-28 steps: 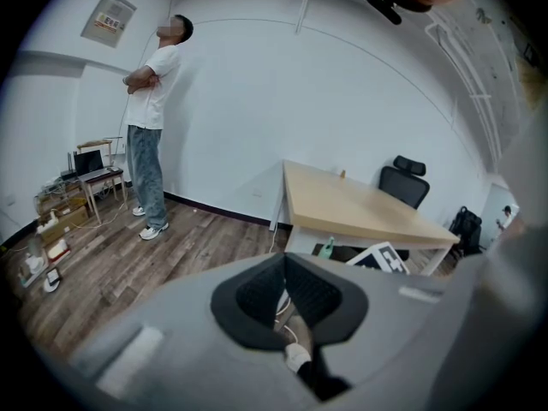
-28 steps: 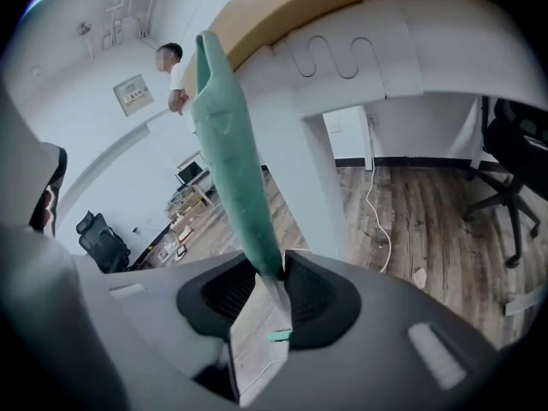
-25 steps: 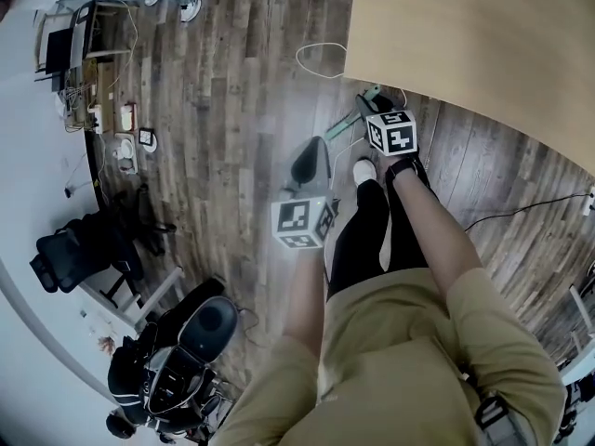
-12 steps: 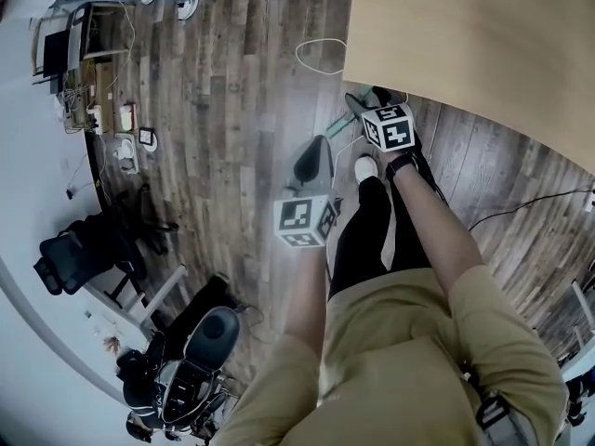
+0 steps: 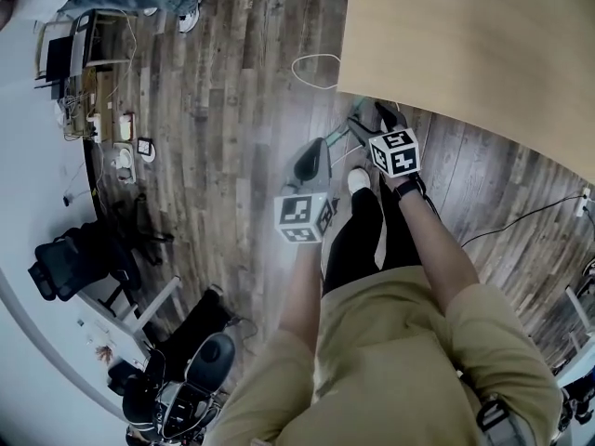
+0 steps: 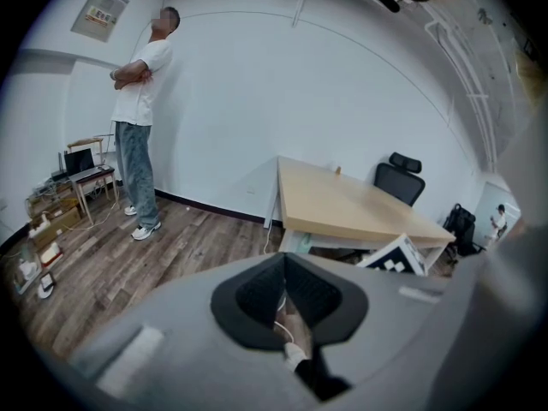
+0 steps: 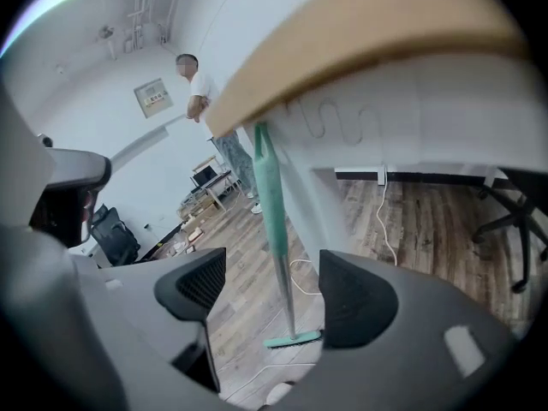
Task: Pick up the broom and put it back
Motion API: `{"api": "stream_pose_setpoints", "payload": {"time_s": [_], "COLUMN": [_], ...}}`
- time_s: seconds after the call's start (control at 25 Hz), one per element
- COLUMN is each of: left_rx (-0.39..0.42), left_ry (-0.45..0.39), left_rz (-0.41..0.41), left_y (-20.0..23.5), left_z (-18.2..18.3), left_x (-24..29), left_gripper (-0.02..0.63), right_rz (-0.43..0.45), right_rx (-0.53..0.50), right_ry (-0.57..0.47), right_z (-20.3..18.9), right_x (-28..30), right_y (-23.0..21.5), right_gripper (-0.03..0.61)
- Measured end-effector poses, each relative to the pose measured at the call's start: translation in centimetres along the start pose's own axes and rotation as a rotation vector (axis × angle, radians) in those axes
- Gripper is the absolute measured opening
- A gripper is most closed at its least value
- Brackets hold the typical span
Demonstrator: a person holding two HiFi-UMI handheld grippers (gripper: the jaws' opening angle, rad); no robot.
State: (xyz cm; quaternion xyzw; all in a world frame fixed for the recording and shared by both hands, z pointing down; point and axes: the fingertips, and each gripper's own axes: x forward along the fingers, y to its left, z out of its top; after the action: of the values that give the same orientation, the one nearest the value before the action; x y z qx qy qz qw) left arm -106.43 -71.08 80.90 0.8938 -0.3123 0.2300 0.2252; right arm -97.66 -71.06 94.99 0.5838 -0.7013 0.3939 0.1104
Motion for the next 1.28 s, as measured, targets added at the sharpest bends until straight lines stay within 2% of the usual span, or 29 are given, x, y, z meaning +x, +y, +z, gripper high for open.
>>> {"api": "stream_pose_setpoints", "payload": {"time_s": [0.24,0.32,0.36,0.44,0.52,0.64,0.76,0.88,1.0,1.28], "left_rx": [0.027,0.026,0.027,0.031,0.042,0.077,0.112,0.146,0.181,0.261], "left_ry": [-0.049,-0.070,-0.081,-0.117,-0.164,-0.240,-0.294,-0.350,-0.419,-0.551], "left_rz": [-0.029,-0.036,-0.039,-0.047,-0.057,-0.077,-0.092,-0.095,-0.096,-0.099], "left_y": [-1.9,-2.5,-2.9,-4.0,-5.2,-6.8,-8.5,-9.6,-10.6,-12.7], "left_z": [3.9,5.2,5.9,7.5,9.6,13.7,16.6,19.2,22.3,27.2], "left_x": [-2.4,-3.1,-3.4,-4.5,-5.5,-6.5,-8.8,-10.7,-13.0,-18.3], "left_gripper": [0.002,0.002,0.002,0.002,0.002,0.002,0.002,0.002,0.002,0.002], "right_rz": [-0.068,-0.103,-0.117,-0.135,-0.150,-0.182,-0.207,-0.222,-0.233,-0.223], "right_rx": [-0.024,-0.032,-0.055,-0.125,-0.175,-0.207,-0.209,-0.207,-0.215,-0.322], "right_ry": [-0.078,-0.124,-0.145,-0.194,-0.265,-0.389,-0.460,-0.516,-0.577,-0.694], "right_z": [3.5,5.8,7.2,10.1,13.3,18.5,20.8,22.7,25.1,28.4], "right_x": [-8.5,-10.8,-11.8,-13.9,-16.5,-20.9,-25.3,-28.5,-31.4,-36.3], "right_y": [2.8,3.1,3.4,4.6,5.9,7.2,8.4,8.8,9.9,14.8], "right_gripper": [0.301,0.257,0.241,0.171,0.137,0.092,0.034,0.006,0.005,0.005]}}
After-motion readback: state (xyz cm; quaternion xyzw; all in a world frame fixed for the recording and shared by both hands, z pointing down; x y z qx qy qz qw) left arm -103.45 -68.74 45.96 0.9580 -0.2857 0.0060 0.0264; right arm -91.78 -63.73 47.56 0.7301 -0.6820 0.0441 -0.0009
